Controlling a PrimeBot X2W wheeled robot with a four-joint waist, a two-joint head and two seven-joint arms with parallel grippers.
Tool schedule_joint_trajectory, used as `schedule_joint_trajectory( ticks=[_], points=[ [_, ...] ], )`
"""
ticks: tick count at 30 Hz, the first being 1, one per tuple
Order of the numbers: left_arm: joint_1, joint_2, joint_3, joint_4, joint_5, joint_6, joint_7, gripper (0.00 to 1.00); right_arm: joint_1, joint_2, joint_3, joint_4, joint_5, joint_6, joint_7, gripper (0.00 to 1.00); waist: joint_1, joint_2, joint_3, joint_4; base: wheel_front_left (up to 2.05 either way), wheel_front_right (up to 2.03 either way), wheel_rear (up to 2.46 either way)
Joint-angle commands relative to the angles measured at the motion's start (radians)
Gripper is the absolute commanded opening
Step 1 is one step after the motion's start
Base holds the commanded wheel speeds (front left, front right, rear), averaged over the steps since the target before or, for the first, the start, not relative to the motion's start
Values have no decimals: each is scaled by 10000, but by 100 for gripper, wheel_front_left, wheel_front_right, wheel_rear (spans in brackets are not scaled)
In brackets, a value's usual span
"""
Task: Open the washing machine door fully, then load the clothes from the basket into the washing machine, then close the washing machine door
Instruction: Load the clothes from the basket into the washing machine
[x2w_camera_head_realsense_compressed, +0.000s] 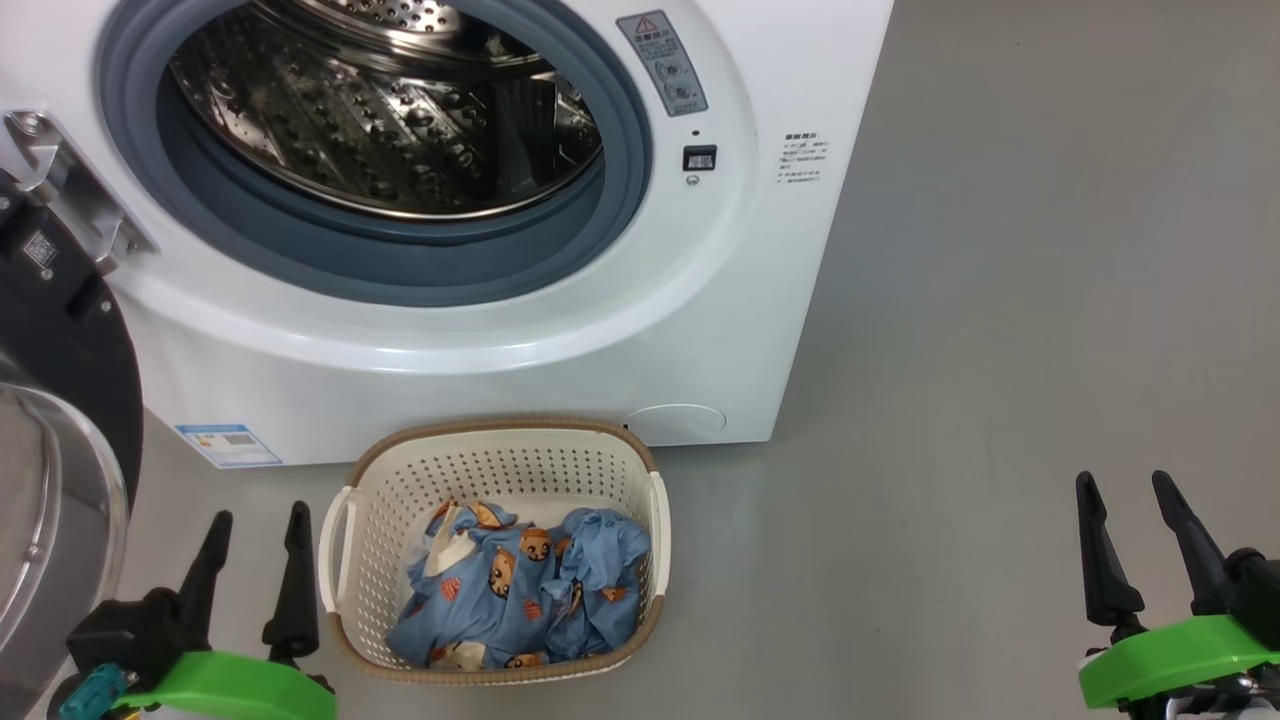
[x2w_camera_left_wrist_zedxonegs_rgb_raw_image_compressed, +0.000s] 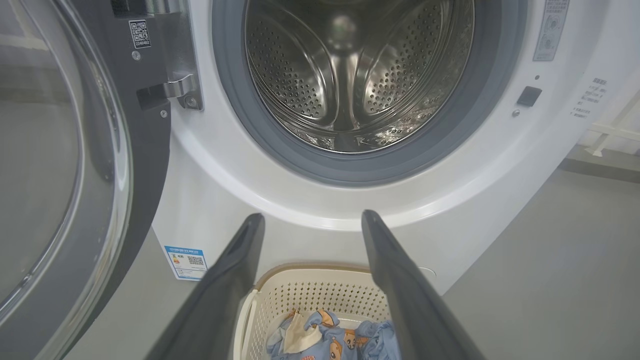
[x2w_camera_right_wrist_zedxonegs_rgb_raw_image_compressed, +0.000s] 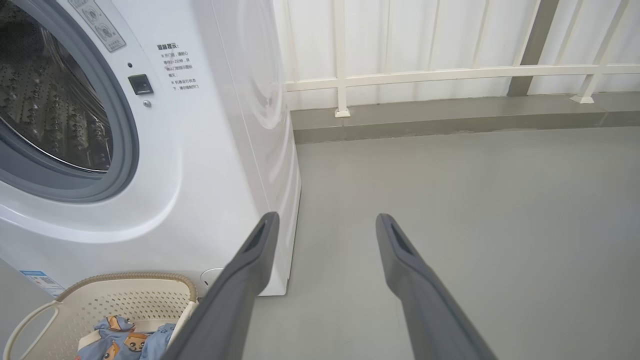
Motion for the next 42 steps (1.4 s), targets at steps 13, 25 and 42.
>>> schedule_joint_trajectory(
  ticks=[13, 25, 42],
  points=[
    [-347, -72, 40, 626, -61, -27, -36, 100, -451, 57, 399, -361, 44, 16, -120, 100, 0, 0, 426, -39, 0, 0, 0],
    [-1370, 143, -903, 2424, -307, -27, -36, 100, -1133, 372, 739, -567, -7, 16, -120, 100, 0, 0, 1858, -373, 0, 0, 0],
    [-4521, 727, -2873, 5468, -1105, -27, -36, 100, -2609, 725, 1148, -942, -120, 16, -120, 100, 0, 0, 4477, -660, 0, 0, 0]
  ],
)
